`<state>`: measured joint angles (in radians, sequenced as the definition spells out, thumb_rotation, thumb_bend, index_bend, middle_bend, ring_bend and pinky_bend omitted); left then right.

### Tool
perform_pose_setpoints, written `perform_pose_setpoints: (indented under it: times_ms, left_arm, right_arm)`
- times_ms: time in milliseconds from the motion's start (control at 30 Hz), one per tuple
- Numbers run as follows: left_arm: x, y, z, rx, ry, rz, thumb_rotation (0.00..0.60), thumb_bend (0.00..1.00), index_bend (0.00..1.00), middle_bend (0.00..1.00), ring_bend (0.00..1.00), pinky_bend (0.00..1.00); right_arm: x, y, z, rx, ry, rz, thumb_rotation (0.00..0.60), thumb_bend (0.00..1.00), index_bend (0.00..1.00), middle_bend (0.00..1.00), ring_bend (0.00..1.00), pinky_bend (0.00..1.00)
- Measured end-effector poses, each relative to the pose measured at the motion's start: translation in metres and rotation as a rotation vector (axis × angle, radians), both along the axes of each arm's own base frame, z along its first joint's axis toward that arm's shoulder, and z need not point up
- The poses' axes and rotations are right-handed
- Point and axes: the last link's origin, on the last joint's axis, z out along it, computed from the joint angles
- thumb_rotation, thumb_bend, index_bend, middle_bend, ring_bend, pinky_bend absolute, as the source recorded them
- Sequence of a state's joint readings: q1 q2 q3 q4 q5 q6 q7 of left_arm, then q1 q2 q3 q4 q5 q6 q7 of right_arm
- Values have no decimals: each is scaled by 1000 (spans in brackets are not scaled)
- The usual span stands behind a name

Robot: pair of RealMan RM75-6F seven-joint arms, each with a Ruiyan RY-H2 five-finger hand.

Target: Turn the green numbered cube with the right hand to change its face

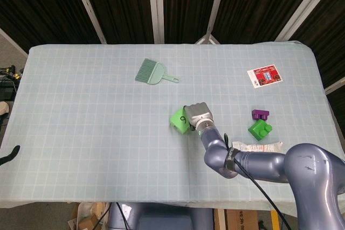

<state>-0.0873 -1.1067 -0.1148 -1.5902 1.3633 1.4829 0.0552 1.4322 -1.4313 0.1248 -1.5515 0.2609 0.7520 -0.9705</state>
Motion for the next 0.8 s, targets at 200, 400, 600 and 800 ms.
perform_pose_setpoints:
  times_ms: [200, 400, 600, 800]
  left_arm:
    - [0, -1, 0, 1, 0, -1, 600, 336, 109, 4, 0, 57]
    - [0, 0, 1, 6, -5, 1, 600, 336, 109, 4, 0, 57]
    - [-1, 1, 2, 3, -7, 3, 600, 336, 109, 4, 0, 57]
    - [-1, 1, 2, 1, -7, 4, 600, 335, 109, 4, 0, 57]
  right_arm:
    - [12, 3, -8, 69, -57, 39, 600, 752, 220, 825, 778, 644]
    - [28, 4, -13, 77, -91, 109, 600, 752, 220, 825, 778, 644]
    - [37, 11, -20, 94, -87, 144, 600, 752, 220, 825, 779, 644]
    - [40, 20, -24, 122, -59, 171, 600, 753, 224, 825, 778, 643]
